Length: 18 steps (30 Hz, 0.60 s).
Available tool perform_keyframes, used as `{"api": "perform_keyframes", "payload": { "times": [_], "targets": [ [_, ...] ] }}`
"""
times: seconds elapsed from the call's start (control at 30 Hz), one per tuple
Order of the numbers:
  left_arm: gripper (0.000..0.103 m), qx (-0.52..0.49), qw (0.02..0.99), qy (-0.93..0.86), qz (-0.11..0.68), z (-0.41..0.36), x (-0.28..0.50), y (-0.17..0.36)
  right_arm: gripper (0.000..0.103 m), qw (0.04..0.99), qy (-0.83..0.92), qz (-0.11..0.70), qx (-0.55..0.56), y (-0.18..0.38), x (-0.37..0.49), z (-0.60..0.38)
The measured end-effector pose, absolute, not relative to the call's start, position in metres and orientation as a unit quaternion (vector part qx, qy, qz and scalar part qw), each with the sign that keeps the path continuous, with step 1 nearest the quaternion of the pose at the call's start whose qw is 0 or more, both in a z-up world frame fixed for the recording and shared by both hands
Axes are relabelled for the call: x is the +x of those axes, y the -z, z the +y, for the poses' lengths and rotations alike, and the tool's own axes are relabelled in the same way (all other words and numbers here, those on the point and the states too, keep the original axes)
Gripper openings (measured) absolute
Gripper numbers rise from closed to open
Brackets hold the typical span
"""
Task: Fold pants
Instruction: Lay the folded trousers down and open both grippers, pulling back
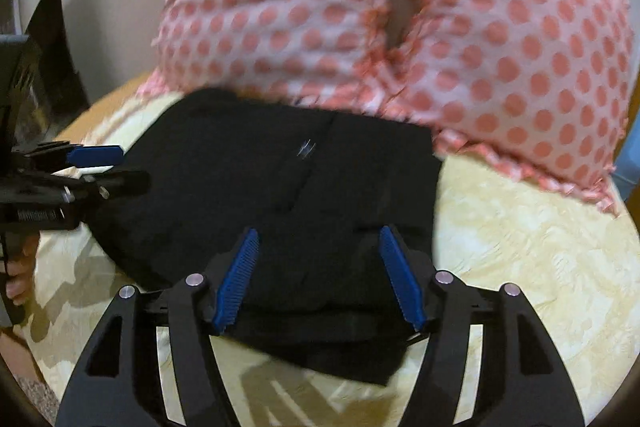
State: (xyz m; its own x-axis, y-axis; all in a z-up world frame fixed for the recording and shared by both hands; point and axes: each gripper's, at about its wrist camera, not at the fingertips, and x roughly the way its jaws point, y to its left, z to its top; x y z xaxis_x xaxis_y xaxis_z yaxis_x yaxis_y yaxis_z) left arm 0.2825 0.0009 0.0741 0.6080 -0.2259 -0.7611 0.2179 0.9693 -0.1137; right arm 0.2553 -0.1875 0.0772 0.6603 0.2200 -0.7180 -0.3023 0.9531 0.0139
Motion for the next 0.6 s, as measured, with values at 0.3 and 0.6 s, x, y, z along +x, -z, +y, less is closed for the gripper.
{"api": "perform_keyframes", "payload": {
  "times": [0.3, 0.6],
  "targets": [
    [0.100, 0.018, 0.873, 0.112, 0.474, -0.014, 0.290, -0.039, 0.078, 0.889, -0.119, 0.437, -0.060, -0.055, 0.255, -0.184],
    [0.101, 0.011, 0.902, 0.074, 0.425, 0.019, 0.200, -0.057, 0.102, 0.917, -0.113, 0.383, 0.007, -0.077, 0.166, -0.188]
  ]
}}
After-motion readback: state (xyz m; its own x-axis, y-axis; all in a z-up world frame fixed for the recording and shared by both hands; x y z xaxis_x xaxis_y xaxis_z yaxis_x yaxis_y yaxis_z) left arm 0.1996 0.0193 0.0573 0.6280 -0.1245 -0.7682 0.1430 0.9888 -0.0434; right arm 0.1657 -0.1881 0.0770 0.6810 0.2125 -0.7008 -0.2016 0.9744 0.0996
